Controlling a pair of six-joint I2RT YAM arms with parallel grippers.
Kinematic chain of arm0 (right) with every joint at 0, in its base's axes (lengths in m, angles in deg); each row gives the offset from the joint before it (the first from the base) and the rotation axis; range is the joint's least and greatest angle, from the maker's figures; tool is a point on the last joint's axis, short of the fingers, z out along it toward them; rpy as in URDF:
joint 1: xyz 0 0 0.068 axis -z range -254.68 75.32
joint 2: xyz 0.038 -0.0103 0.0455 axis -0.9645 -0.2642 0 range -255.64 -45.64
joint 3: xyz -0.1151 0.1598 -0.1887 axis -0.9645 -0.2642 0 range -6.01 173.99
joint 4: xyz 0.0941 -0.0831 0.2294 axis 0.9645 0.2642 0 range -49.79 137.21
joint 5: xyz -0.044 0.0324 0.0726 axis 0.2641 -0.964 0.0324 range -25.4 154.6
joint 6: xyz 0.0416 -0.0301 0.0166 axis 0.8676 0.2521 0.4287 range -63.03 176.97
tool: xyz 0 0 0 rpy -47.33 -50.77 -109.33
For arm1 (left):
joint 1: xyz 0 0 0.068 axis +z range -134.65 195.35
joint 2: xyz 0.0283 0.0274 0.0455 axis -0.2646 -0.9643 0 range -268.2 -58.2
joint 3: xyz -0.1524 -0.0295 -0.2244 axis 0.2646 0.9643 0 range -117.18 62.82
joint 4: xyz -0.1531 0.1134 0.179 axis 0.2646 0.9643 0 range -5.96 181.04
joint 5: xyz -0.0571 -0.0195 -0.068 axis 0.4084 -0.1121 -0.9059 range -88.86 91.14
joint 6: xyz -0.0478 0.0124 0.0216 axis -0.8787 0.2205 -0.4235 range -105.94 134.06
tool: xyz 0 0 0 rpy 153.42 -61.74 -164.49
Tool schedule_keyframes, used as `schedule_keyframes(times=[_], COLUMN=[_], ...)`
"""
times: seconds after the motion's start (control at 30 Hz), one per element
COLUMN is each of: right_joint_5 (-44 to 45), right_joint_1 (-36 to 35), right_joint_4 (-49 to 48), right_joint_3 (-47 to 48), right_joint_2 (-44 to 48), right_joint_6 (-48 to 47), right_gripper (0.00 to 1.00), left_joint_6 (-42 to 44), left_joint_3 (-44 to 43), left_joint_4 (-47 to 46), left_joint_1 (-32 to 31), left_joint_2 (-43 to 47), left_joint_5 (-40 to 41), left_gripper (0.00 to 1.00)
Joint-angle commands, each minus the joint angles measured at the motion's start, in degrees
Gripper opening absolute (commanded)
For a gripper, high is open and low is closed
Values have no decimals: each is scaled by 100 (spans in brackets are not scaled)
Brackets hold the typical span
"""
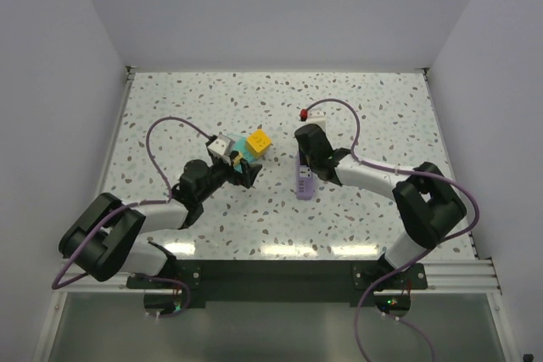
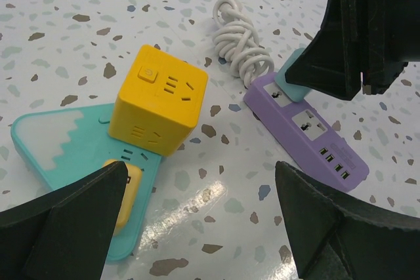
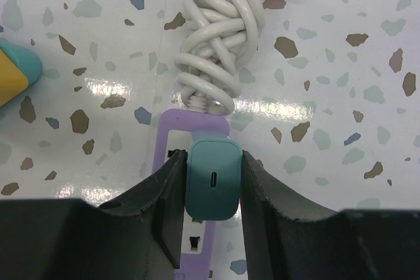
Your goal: Insert the plug
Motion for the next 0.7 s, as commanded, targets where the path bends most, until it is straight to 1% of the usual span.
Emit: schedule_keyframes(times=[0.0,0.37,0.47,0.6,0.67], right_joint_5=[-171,-303,-364,-364,-347], right_joint_1=[-26,-35,-70,-149,-202], right_joint_4=[225,-47,-310,-311,-496], right_joint_3=[-174,-447,-841,-1080,-1176], right_joint_2=[-169,-222,14,112,94], right_joint_6=[82,91,117,143,161], right_gripper=[0,0,0,0,0], left_joint_6=[-11,24,42,42,24], left_joint_3=[-26,9,18,18,18], left_joint_4=[-93,-67,-40,-14,21], left_joint_1=[42,33,42,42,33], left_joint_2=[168,273,309,353,397], left_joint_5=[54,116,133,186,186], left_gripper=[100,100,100,100,100])
